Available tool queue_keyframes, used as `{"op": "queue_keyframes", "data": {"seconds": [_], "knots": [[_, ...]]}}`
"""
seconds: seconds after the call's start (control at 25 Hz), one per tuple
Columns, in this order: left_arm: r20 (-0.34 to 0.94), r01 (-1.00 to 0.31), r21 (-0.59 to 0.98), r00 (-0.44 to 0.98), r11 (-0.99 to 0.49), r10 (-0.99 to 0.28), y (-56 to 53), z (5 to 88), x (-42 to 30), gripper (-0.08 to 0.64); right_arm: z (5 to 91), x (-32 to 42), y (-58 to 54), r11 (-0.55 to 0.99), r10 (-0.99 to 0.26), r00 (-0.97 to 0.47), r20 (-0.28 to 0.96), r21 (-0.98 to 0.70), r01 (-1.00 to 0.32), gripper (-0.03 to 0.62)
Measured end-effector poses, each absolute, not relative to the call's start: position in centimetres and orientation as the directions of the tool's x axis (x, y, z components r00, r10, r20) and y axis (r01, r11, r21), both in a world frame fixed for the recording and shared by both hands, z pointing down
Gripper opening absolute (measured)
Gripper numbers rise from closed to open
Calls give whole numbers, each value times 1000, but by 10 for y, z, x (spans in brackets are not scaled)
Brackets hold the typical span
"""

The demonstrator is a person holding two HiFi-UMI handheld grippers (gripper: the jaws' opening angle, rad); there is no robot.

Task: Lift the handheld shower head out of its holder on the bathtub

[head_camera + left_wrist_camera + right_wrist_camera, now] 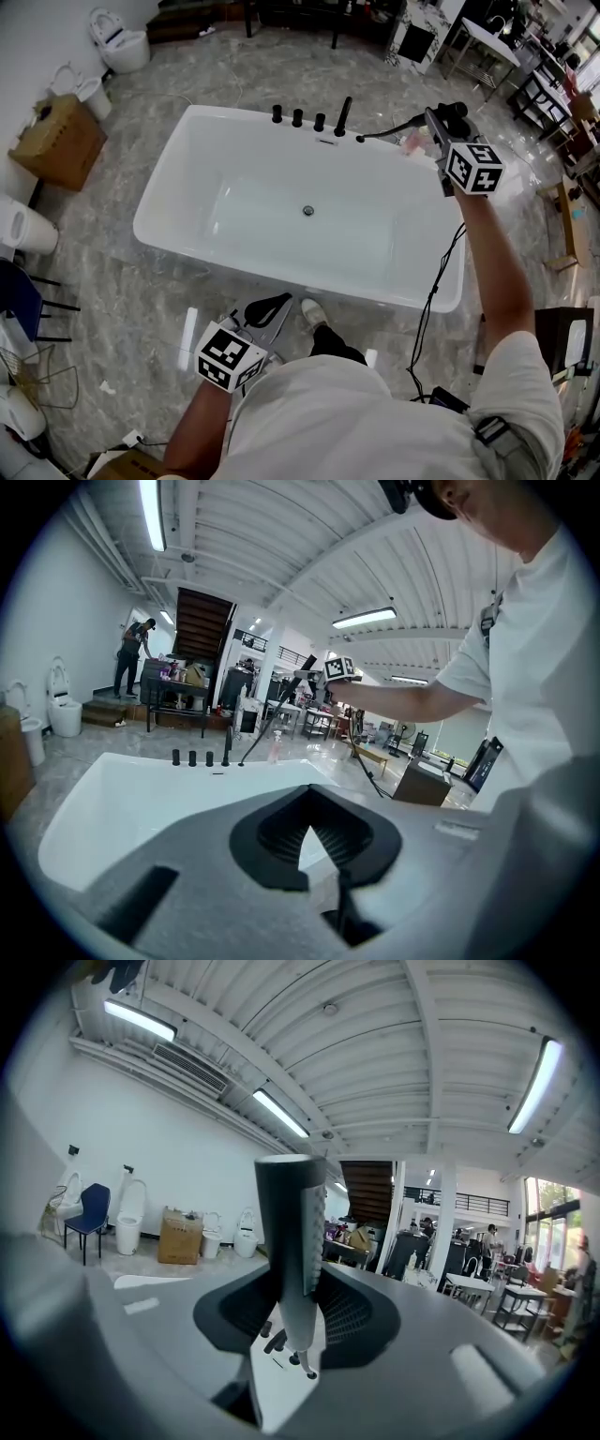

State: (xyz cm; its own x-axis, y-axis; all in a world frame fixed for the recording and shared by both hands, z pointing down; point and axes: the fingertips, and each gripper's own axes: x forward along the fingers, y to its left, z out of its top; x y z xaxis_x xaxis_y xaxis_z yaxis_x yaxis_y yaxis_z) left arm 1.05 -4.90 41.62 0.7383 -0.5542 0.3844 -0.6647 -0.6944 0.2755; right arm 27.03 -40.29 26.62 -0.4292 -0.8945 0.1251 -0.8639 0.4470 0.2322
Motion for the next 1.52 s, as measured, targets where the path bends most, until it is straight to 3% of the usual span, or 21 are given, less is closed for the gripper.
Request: {"op": "queue_keyframes", "data": {"seconds": [1.52], "knots": [[346, -644, 211, 753, -735, -560, 32, 390, -15, 6, 141, 228, -185, 458, -877, -481, -15, 278, -844, 146]]}}
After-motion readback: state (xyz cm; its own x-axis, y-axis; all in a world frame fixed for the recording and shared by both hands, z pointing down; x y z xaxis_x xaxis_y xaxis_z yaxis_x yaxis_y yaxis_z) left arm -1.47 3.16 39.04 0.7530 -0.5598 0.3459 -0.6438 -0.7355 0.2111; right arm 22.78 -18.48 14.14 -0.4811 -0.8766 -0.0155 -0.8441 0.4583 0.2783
